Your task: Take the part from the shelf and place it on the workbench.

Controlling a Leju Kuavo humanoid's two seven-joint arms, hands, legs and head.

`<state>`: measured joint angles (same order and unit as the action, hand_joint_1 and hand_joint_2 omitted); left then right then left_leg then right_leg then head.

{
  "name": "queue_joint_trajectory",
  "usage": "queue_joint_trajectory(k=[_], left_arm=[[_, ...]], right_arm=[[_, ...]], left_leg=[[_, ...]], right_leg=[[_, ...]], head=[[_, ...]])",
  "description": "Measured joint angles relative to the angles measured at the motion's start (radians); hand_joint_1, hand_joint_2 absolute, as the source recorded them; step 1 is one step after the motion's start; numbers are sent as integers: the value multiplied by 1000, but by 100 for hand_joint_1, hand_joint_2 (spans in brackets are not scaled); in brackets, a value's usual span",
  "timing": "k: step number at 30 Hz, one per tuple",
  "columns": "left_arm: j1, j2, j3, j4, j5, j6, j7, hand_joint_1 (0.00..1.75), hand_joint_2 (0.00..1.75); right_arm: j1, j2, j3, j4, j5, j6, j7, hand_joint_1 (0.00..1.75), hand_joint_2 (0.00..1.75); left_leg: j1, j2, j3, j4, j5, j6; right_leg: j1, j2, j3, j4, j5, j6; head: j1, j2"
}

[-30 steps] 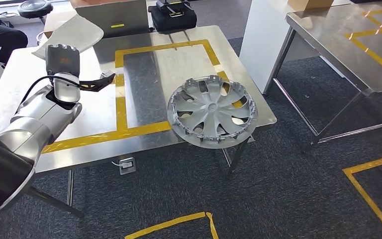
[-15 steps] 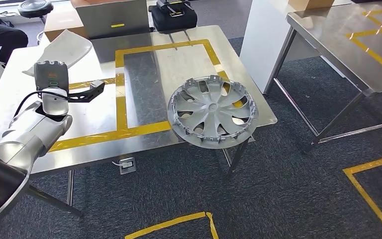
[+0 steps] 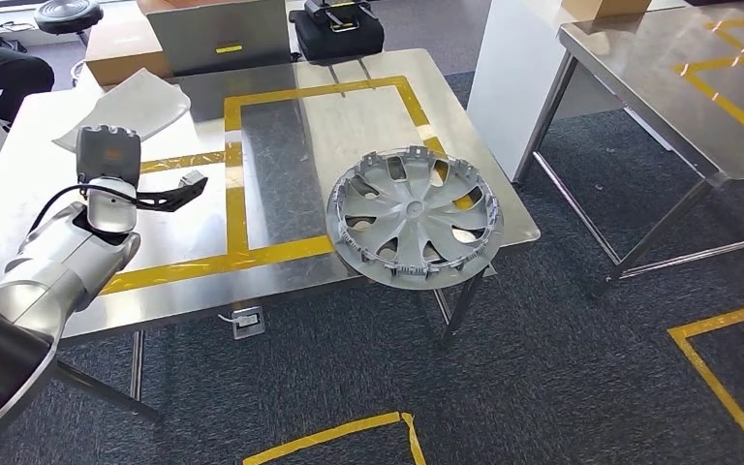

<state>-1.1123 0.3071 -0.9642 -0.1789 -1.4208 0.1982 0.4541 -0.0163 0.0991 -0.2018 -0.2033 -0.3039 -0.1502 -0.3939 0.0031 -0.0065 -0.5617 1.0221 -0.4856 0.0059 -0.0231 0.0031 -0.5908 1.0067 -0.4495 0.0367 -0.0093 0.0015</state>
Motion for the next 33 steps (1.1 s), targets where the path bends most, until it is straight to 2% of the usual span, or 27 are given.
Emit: queue_joint_trajectory(k=[8,16,20,24,33], left_arm=[[-1,-5,-41,0,-87,-104,5,175,175],[-1,-30,-58,-1,-95,-139,-41,175,175],[0,-30,-62,-2,-79,-121,-27,0,175],[-1,-21,-62,-2,-66,-103,-19,0,175],[-2,-14,-62,-2,-75,-125,-24,0,175]], right_arm=[[0,-2,0,0,14,0,10,0,0],[0,-3,0,0,20,0,34,0,0],[1,-3,0,0,23,0,34,0,0],[2,-5,0,0,30,0,33,0,0],[4,-8,0,0,32,0,33,0,0]], left_leg=[[0,0,0,0,0,0],[0,0,0,0,-1,-1],[0,0,0,0,-1,-1],[0,0,0,0,-1,-1],[0,0,0,0,-1,-1]], right_leg=[[0,0,0,-1,0,0],[0,1,0,-1,0,0],[0,1,0,-1,0,0],[0,1,0,-1,0,0],[0,1,0,-1,0,0]], head=[[0,0],[0,0],[0,0],[0,0],[0,0]])
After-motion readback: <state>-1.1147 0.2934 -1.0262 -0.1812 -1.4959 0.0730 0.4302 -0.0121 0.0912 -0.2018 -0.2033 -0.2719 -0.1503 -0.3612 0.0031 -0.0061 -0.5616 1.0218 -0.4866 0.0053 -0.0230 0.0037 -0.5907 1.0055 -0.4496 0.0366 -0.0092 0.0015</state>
